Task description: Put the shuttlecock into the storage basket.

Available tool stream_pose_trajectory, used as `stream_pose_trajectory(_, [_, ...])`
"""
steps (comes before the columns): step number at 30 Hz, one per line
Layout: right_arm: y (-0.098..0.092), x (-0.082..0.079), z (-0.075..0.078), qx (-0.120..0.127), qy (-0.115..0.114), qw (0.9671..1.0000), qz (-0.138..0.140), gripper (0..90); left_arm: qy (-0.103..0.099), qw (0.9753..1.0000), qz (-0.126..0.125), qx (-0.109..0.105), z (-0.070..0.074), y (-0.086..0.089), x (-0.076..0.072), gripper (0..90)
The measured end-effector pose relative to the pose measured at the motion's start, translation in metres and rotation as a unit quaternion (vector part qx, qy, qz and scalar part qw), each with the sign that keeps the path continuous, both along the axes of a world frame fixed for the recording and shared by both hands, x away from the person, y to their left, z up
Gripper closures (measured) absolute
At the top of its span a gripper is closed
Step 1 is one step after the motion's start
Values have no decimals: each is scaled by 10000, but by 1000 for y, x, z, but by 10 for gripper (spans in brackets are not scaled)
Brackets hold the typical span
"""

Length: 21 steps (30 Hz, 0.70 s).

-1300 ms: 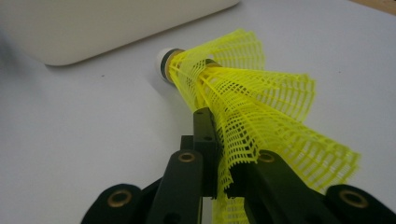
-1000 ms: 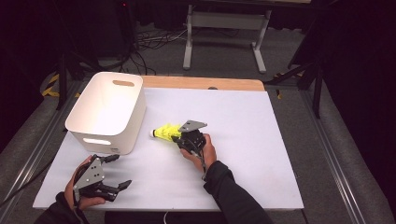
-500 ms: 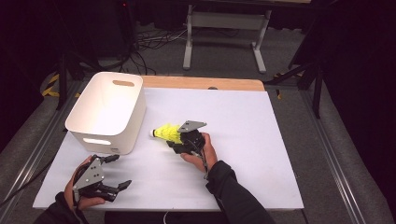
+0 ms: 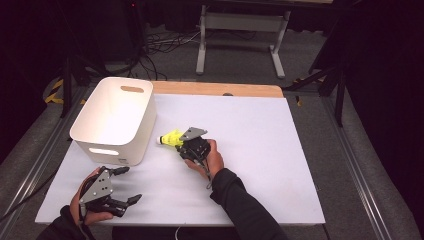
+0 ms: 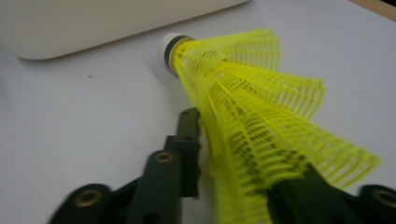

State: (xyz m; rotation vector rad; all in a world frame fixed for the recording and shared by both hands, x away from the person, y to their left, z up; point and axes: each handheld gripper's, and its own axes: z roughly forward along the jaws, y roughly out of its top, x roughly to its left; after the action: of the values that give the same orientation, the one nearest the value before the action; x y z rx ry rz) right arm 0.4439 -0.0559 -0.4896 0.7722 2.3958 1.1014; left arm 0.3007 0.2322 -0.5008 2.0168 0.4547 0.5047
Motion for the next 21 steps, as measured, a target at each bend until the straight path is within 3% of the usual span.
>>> stream_pose_trajectory(3, [6,5,0,-86,-92,9999,-11,849,16,10000,-14,-2,0,0,1,79])
stream_pose_trajectory(13, [17,8,0,-227,-173,9996,75,877,17,10000,9,5,0,1,1,81])
stream_pose_trajectory(21, [6,5,3,148,-81,9998,58,877,33,9997,209,89,0,-3,7,79])
